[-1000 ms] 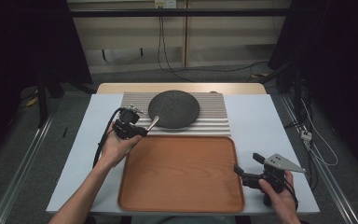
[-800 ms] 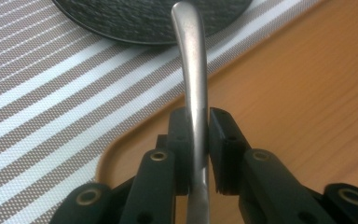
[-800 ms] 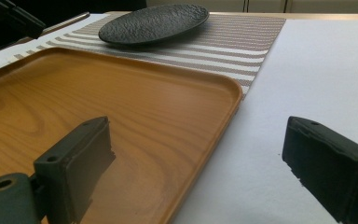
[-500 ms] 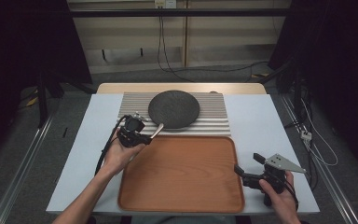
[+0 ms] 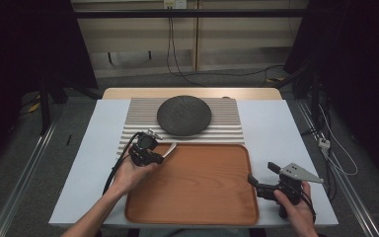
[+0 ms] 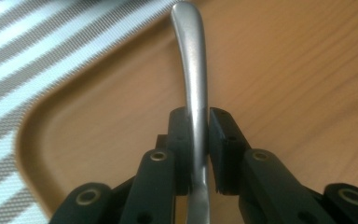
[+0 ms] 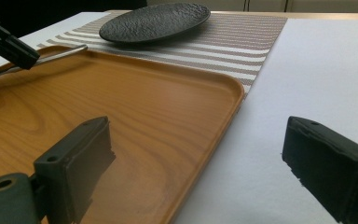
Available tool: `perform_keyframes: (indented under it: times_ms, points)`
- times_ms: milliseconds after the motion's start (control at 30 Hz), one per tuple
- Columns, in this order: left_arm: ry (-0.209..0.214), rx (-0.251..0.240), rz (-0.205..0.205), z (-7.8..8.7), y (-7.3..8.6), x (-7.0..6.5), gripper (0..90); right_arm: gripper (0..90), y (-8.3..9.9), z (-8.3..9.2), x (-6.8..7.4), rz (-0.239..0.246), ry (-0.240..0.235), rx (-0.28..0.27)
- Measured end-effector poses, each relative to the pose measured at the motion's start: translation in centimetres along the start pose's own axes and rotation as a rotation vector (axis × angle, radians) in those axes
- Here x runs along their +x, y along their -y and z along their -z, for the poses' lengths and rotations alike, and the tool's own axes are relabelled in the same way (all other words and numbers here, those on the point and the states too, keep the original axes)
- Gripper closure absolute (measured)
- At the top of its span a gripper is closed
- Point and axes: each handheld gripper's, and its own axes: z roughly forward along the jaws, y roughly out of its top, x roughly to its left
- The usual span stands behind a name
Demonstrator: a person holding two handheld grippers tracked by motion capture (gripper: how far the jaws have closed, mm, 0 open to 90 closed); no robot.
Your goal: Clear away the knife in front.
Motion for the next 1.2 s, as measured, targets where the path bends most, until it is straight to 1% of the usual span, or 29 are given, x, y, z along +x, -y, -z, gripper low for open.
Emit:
perform_keyframes:
  times_ms: [33,67,100,233,333,367,467,533,567,600,733,867,900,933,1000,1033,1100,1133,1167,1200]
  points:
    - [0.001,0.0,0.002,-0.1,0.1,-0.2,79.7,8.2,0.0,0.0,0.0,-0.001,0.0,0.0]
    - [-0.004,0.007,-0.008,-0.1,0.1,-0.3,79.8,8.2,0.0,-0.1,0.0,-0.002,0.0,0.0]
    - [0.003,0.011,-0.004,-0.2,0.2,-0.4,79.8,8.2,0.0,-0.1,0.0,0.0,0.0,0.0]
    - [0.002,0.018,0.0,-0.5,0.5,-0.8,79.7,8.2,0.0,-0.1,0.0,0.002,-0.001,0.0]
    - [0.008,0.027,0.019,-0.8,0.9,-1.2,79.7,8.1,0.0,-0.1,0.0,0.002,-0.002,0.0]
    - [0.003,0.03,0.01,-0.9,0.9,-1.3,79.7,8.2,0.0,-0.1,0.0,0.002,-0.002,0.0]
    - [0.012,0.021,0.032,-0.9,1.1,-1.5,79.7,8.2,0.0,-0.1,0.0,0.005,-0.002,0.001]
    - [0.01,0.02,0.03,-1.0,1.2,-1.7,79.6,8.2,0.0,-0.1,0.1,0.004,-0.005,0.004]
    - [0.005,0.027,0.018,-0.9,1.2,-1.7,79.6,8.2,0.0,-0.1,0.1,0.003,-0.005,0.004]
    - [-0.002,0.024,0.021,-0.9,1.2,-1.8,79.5,8.2,0.0,-0.1,0.1,0.001,-0.006,0.005]
    - [0.002,0.021,0.025,-0.8,1.5,-1.9,79.4,8.2,0.0,-0.1,0.2,0.002,-0.008,0.006]
    - [0.006,0.019,0.019,-0.7,1.7,-2.1,79.2,8.2,0.0,-0.1,0.1,0.005,-0.009,0.005]
    - [0.011,0.015,0.032,-0.8,1.7,-2.1,79.1,8.2,0.0,-0.1,0.1,0.005,-0.009,0.005]
    - [0.021,0.015,0.029,-0.7,1.7,-1.9,78.9,8.2,0.0,-0.1,0.1,0.004,-0.008,0.005]
    - [0.052,0.005,0.038,-0.7,1.8,-1.6,75.9,8.1,0.0,-0.1,0.1,0.004,-0.008,0.003]
    - [0.064,-0.001,0.036,-0.7,1.8,-1.6,71.0,8.2,0.0,-0.1,0.1,0.005,-0.009,0.005]
    - [0.067,-0.012,0.011,-0.6,1.7,-1.6,70.3,8.2,0.0,-0.1,0.1,0.004,-0.01,0.004]
    - [0.07,-0.033,0.003,-0.5,1.7,-1.7,66.8,8.2,0.0,-0.1,0.0,0.005,-0.01,0.003]
    - [0.065,-0.054,-0.007,-0.5,1.6,-1.9,60.8,8.2,0.0,-0.1,0.0,0.002,-0.011,0.004]
    - [0.051,-0.079,-0.015,-0.5,1.6,-2.0,53.4,8.2,0.0,-0.1,0.0,0.0,-0.011,0.005]
